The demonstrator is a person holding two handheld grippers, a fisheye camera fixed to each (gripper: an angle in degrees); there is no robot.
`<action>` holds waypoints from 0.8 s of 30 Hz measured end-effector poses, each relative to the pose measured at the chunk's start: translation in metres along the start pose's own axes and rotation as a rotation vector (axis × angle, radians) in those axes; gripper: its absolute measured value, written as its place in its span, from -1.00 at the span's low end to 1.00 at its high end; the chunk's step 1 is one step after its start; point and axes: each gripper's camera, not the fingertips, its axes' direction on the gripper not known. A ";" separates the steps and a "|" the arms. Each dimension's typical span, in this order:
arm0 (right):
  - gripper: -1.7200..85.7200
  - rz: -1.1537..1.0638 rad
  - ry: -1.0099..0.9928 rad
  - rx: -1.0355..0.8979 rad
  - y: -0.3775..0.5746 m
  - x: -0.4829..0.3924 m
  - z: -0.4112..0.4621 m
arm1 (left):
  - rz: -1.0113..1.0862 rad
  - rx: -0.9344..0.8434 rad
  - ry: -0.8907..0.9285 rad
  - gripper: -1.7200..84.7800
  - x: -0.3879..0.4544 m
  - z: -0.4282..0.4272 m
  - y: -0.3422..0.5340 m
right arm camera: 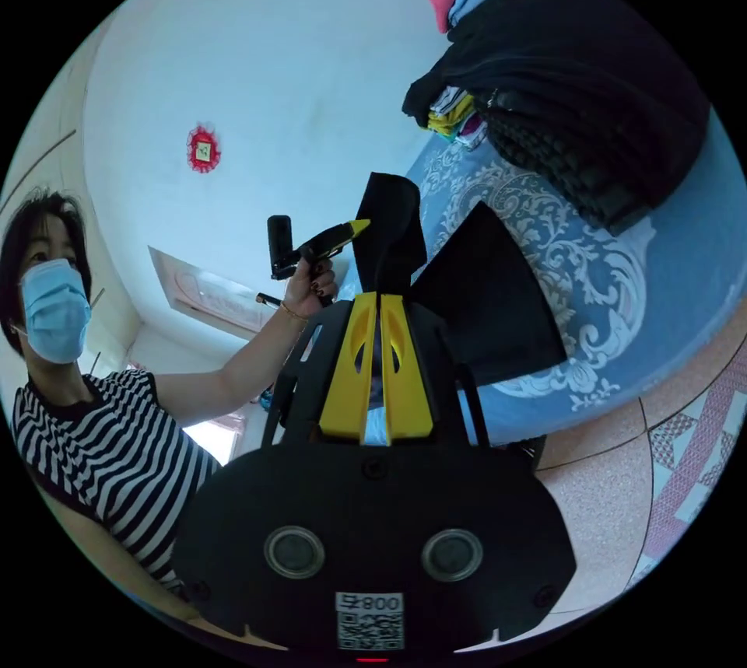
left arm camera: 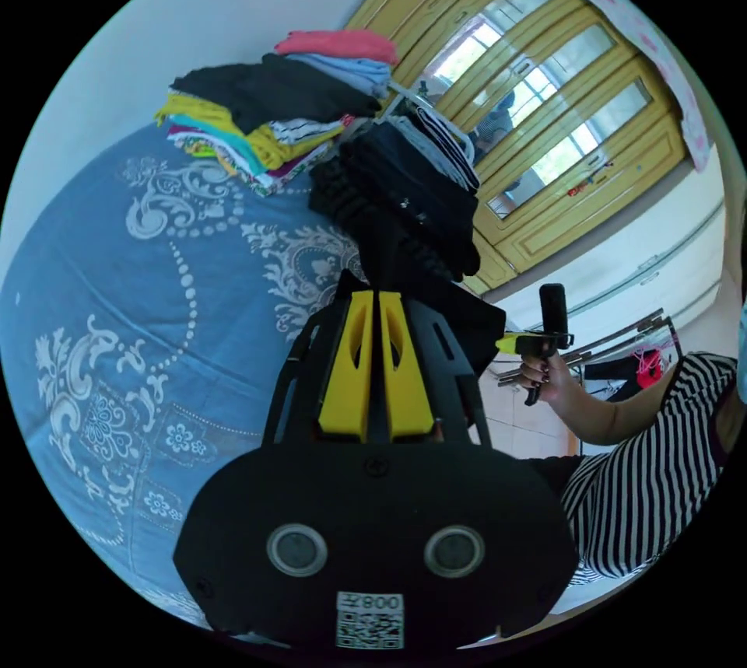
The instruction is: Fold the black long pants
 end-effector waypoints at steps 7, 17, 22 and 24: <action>-0.95 0.171 0.129 -0.011 0.032 0.052 -0.013 | 0.031 -0.230 -0.123 -0.93 0.005 0.066 -0.023; -0.95 0.232 0.143 -0.041 0.045 0.065 -0.005 | 0.023 -0.367 -0.224 -0.92 0.007 0.092 -0.014; -0.95 0.252 0.127 -0.032 0.050 0.066 0.002 | 0.005 -0.354 -0.220 -0.91 0.009 0.073 -0.004; -0.95 0.265 0.109 -0.020 0.053 0.064 0.004 | -0.019 -0.286 -0.235 -0.90 0.010 0.052 0.005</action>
